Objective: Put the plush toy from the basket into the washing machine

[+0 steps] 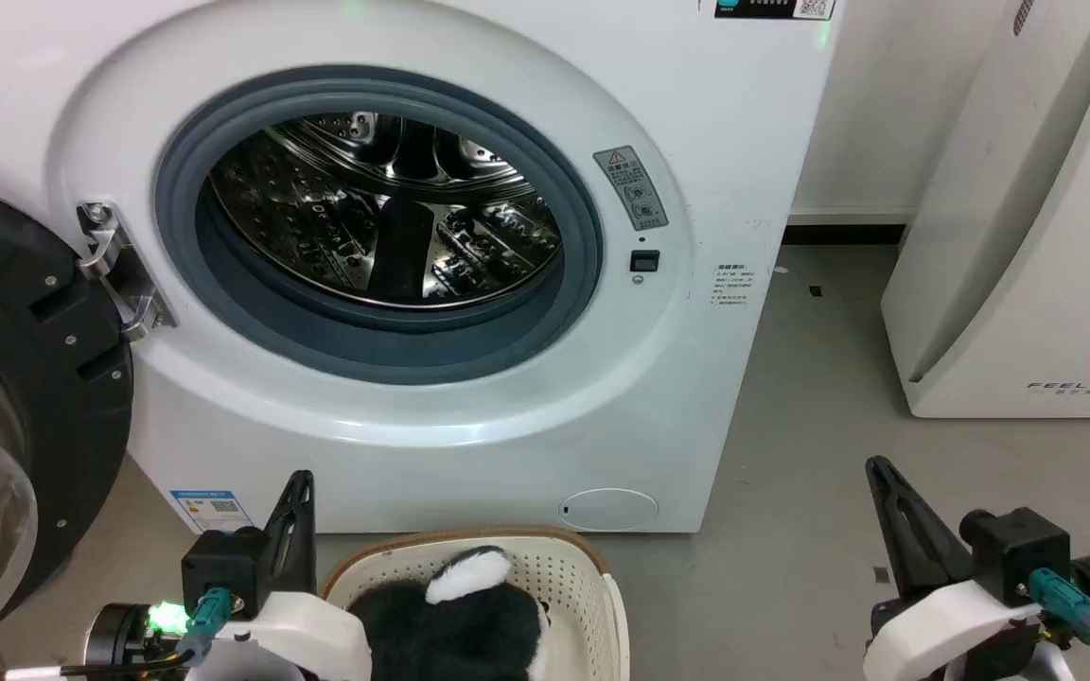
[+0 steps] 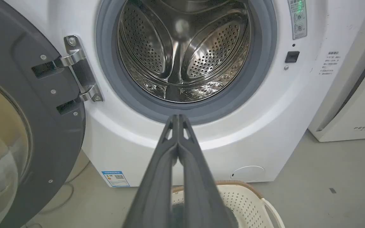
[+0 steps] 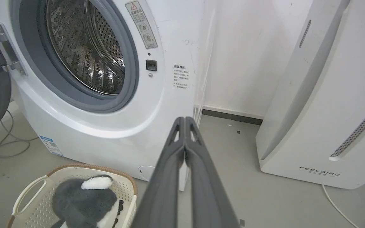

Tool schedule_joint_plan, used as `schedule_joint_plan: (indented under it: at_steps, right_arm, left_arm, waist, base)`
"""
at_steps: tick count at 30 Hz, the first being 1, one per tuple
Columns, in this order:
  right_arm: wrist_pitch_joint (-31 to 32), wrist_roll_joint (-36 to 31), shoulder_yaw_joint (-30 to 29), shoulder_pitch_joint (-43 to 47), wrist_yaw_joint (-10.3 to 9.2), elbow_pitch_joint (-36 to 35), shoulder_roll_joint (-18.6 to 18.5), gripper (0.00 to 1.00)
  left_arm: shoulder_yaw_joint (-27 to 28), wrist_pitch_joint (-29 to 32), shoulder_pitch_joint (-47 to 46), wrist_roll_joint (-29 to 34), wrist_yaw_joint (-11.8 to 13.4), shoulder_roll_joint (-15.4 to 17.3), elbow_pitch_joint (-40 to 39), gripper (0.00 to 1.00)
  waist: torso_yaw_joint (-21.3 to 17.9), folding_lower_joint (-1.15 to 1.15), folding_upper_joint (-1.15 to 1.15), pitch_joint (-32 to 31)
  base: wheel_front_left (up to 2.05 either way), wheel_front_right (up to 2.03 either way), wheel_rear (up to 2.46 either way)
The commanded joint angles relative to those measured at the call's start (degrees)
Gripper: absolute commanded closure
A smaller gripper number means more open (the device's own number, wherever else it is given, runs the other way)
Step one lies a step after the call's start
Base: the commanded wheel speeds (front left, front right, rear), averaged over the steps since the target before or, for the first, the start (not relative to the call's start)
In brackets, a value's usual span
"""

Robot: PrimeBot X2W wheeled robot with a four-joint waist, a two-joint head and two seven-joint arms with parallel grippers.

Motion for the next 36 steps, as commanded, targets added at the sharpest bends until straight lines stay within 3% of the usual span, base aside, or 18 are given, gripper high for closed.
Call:
schedule_joint_plan:
  at_steps: [1, 8, 9, 36]
  right_arm:
    - [0.08, -0.44, -0.06, -0.02, -0.04, 0.14, 0.06, 1.00]
    - [0.08, -0.44, -0.06, -0.02, -0.04, 0.14, 0.06, 1.00]
    - [-0.01, 0.01, 0.00, 0.00, 0.00, 0.00, 0.00, 0.00]
    - [-2.85, 2.08, -1.08, -0.48, 0.00, 0.30, 0.01, 0.00]
  left_arm:
    - [0.04, 0.02, -0.87, 0.14, -0.25, 0.01, -0.23, 1.00]
    - [0.04, 0.02, -0.87, 0.14, -0.25, 0.01, -0.23, 1.00]
    - [-0.02, -0.01, 0.00, -0.01, 0.00, 0.00, 0.00, 0.00]
    - [-1.84, -2.86, -0.11, -1.81, 0.35, 0.00, 1.18, 0.00]
  waist:
    - [0.00, 0.00, 0.00, 0.00]
    - [0.00, 0.00, 0.00, 0.00]
    - [0.00, 0.00, 0.00, 0.00]
    - [-0.25, 0.00, 0.00, 1.63]
  base:
    - [0.00, 0.00, 0.00]
    - [0.00, 0.00, 0.00]
    - [0.00, 0.00, 0.00]
    - [0.00, 0.00, 0.00]
